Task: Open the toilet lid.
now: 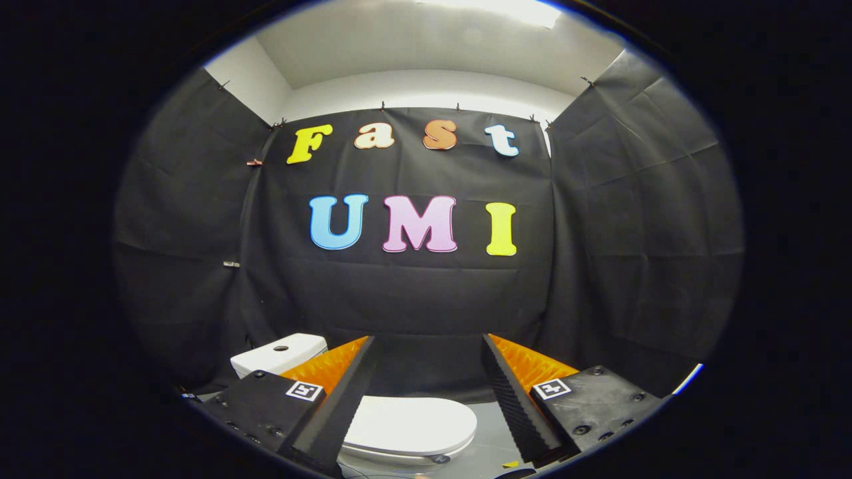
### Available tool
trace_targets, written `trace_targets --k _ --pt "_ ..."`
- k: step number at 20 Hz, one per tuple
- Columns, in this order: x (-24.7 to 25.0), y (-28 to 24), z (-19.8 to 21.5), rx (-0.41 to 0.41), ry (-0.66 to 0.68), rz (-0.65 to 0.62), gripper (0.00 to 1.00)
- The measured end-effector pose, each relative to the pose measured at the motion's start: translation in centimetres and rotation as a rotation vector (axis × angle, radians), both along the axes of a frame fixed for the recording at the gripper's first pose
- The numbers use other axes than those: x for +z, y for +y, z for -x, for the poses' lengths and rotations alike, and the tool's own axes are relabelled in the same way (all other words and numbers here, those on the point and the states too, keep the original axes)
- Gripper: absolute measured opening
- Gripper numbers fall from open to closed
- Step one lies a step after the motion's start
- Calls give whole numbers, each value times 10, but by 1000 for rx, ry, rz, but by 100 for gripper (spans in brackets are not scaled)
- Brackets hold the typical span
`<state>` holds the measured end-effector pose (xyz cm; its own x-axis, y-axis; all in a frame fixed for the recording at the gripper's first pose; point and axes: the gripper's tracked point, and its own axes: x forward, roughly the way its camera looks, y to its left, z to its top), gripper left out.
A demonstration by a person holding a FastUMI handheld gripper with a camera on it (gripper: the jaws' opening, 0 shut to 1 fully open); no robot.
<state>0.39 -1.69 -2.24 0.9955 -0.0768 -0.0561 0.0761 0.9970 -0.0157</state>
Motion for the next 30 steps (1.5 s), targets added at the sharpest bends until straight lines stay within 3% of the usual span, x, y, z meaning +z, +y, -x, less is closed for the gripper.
trace_targets --k 14,30 --pt "-115 -66 -28 -111 210 -117 99" --pt "-313 -136 -60 -217 538 -405 97"
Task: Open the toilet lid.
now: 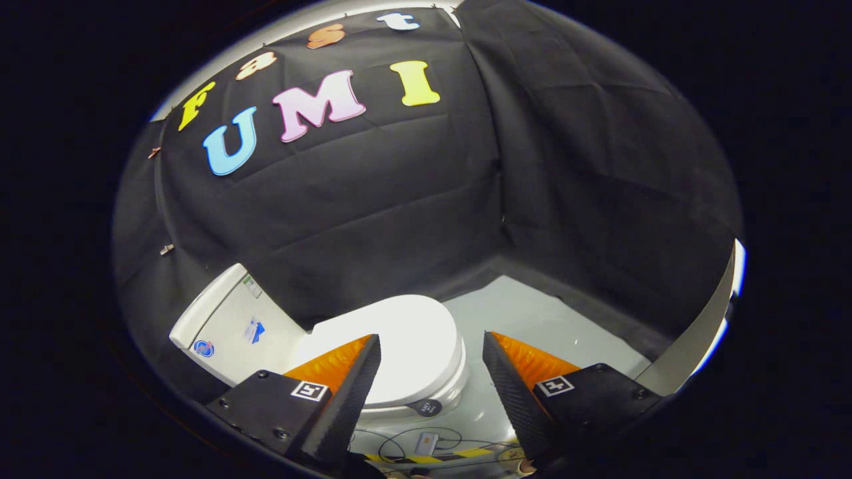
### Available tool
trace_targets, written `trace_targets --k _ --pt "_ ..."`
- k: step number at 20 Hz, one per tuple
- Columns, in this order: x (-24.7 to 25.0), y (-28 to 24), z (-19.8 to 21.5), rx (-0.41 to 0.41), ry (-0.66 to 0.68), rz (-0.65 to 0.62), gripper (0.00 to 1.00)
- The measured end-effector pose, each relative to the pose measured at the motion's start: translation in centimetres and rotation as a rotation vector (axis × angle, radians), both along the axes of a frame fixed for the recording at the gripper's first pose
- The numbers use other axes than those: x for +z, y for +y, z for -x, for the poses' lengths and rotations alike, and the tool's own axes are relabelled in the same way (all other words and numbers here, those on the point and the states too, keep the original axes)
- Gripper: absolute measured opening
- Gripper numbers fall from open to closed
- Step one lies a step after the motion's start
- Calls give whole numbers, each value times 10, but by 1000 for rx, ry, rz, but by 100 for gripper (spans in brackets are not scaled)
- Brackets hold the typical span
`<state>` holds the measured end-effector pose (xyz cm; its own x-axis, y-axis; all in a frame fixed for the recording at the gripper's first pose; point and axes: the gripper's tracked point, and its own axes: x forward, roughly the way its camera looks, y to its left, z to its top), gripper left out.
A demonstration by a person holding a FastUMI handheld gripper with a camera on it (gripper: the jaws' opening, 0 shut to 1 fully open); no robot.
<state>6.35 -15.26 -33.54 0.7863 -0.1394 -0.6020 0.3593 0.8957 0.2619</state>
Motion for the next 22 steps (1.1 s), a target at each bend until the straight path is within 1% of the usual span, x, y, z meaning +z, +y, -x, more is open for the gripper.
trace_targets --k 2,4,7,10,13,16,20,22 --pt "-35 -6 -1 -29 59 -77 97" --pt "-68 -10 8 -57 117 -132 97" --pt "-110 -10 16 -75 167 -206 97" --pt "-149 -4 19 -83 222 -246 97" --pt "-179 6 20 -80 250 -301 97" --pt "-206 17 23 -86 269 -357 94" --pt "-231 40 26 -70 274 -438 93" --pt "-235 46 24 -72 262 -476 80"
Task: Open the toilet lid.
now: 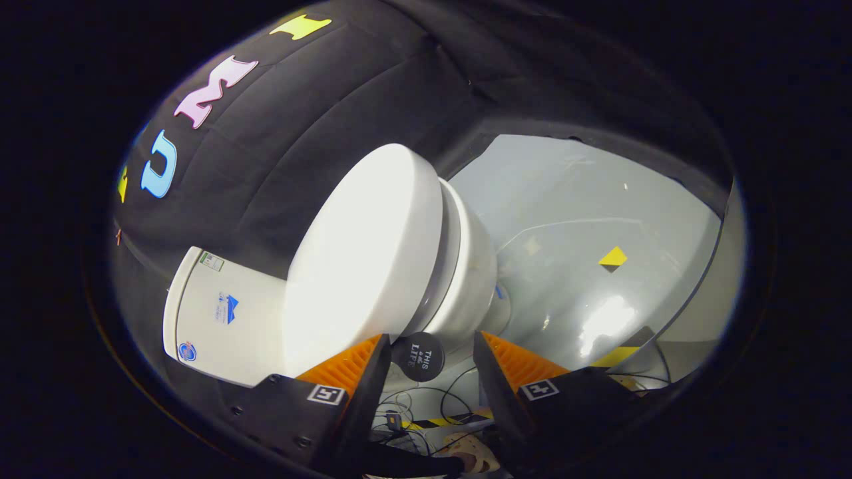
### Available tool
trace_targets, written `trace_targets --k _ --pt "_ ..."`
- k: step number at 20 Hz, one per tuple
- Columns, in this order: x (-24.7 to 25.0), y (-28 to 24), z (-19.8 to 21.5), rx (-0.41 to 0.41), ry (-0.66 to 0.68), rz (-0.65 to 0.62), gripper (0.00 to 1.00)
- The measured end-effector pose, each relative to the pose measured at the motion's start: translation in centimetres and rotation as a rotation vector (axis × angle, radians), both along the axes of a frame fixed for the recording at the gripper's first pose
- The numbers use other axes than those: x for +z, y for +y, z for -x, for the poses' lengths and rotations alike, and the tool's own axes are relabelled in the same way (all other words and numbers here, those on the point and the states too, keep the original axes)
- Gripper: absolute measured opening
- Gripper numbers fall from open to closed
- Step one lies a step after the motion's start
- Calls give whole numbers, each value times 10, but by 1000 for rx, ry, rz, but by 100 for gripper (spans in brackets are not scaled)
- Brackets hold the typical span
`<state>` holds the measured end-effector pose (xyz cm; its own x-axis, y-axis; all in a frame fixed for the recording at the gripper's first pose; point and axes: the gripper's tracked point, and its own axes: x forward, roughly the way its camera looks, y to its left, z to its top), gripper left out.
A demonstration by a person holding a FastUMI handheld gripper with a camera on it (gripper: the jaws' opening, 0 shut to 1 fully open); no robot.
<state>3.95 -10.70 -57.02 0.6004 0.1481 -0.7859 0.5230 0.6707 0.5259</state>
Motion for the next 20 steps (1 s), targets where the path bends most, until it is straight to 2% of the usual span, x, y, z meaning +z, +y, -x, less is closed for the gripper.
trace_targets --k 2,5,7,9,10,11,16,20 --pt "-7 4 -1 -9 -2 -33 79" --pt "-10 6 -7 -36 -30 -91 44" --pt "-3 -4 -11 -66 -71 -114 44" --pt "-8 1 -8 -77 -67 -152 26" --pt "-2 -3 -9 -109 -100 -169 26" --pt "-2 0 -10 -99 -86 -181 9" --pt "3 4 -11 -56 -85 -150 9" --pt "13 9 -10 -17 -64 -72 9"
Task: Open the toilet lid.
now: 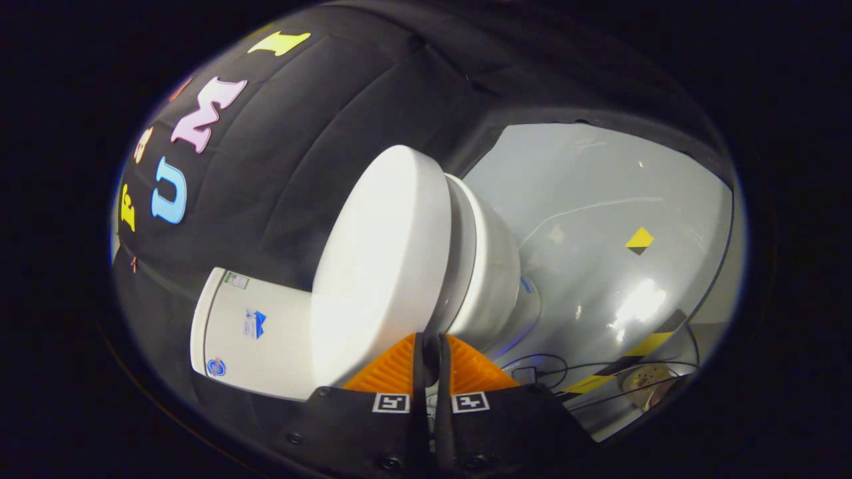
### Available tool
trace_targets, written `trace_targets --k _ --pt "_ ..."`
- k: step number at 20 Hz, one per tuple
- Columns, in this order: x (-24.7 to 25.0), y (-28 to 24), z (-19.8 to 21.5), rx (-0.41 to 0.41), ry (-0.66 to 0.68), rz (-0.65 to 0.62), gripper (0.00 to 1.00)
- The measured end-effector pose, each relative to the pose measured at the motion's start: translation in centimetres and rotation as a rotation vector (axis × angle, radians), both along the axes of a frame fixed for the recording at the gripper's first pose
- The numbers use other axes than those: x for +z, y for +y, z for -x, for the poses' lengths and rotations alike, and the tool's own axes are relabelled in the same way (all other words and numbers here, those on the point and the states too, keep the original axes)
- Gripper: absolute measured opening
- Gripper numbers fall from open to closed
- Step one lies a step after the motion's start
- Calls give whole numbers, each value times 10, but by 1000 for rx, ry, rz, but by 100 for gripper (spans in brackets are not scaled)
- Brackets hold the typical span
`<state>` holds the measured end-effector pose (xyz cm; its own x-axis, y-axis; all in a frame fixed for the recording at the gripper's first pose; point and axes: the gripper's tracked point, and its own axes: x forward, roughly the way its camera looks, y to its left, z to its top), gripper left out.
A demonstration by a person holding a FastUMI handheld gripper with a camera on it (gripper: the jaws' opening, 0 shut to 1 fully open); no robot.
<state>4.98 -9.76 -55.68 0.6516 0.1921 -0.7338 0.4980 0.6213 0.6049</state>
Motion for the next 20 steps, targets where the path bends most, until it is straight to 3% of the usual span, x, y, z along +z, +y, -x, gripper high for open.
trace_targets --k 9,20 --pt "99 30 -19 98 -103 247 8" --pt "217 135 -39 252 -271 491 7"
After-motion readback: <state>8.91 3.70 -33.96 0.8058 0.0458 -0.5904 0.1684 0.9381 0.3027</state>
